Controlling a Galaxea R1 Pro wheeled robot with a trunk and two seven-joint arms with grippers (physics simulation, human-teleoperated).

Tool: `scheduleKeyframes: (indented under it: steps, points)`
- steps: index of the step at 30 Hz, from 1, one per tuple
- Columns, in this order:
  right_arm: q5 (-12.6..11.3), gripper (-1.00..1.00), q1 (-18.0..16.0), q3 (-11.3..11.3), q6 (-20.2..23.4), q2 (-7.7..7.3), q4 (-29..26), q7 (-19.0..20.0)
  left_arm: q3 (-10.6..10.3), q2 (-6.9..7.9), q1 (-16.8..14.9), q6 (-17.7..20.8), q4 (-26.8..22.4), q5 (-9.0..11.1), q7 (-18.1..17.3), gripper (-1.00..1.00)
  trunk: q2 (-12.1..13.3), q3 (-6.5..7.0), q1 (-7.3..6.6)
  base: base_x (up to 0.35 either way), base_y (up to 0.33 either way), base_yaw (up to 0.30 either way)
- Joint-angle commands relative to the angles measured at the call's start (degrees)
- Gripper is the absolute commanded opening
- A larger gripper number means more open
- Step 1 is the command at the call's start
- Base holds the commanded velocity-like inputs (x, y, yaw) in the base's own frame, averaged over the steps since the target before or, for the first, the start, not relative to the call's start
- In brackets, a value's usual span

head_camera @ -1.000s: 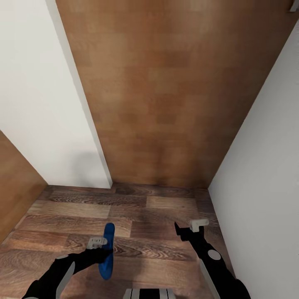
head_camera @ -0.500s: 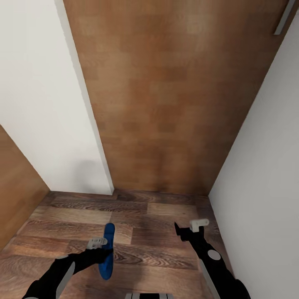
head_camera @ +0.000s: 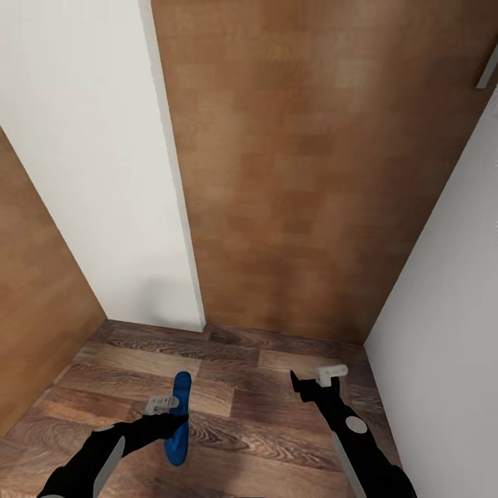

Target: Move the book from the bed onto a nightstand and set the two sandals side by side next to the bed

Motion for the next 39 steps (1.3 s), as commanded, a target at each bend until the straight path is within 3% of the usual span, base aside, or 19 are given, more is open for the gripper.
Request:
scheduleKeyframes:
  steps: [1,7,14,24,27,31,39]
  points:
    - [-0.1,1.0,0.0,-0.1,0.3,0.02,-0.1,0.3,0.1,0.0,0.0,0.6,0.0,0.5,-0.1,-1.0,0.0,0.18,-0.03,0.0,0.0,0.012]
    - [-0.1,1.0,0.0,-0.1,0.3,0.02,0.5,0.4,0.0,-0.08,0.0,0.6,0.0,0.5,-0.1,-1.0,0.1,1.51,-0.19,0.0,0.0,0.004]
    - [0.0,1.0,0.0,0.0,-2.6,0.02,12.8,0.2,0.1,-0.09,0.0,0.2,2.5,0.4,0.0,-1.0,0.2,3.06,-0.37,0.0,0.0,0.0]
    - [-0.1,1.0,0.0,-0.4,-8.7,-0.31,30.3,0.2,0.2,0.31,0.0,-8.7,13.6,0.2,0.3,-1.0,0.3,5.27,-0.63,0.0,0.0,0.0]
    - [-0.1,1.0,0.0,-0.4,-12.3,-0.4,34.9,0.2,0.2,0.34,0.0,-12.3,16.6,0.2,0.9,-1.0,0.3,5.94,-0.7,0.0,0.0,0.0]
    - [0.0,1.0,0.0,-0.3,-16.5,-0.34,36.6,0.2,0.1,0.3,0.0,-15.1,17.9,0.2,1.2,-1.0,0.4,6.6,-0.78,0.0,0.0,0.0]
    - [0.0,1.0,0.0,-0.2,-17.9,-0.25,37.0,0.2,0.2,0.34,0.0,-15.8,18.2,0.2,1.2,-1.0,0.4,6.6,-0.78,0.0,0.0,0.0]
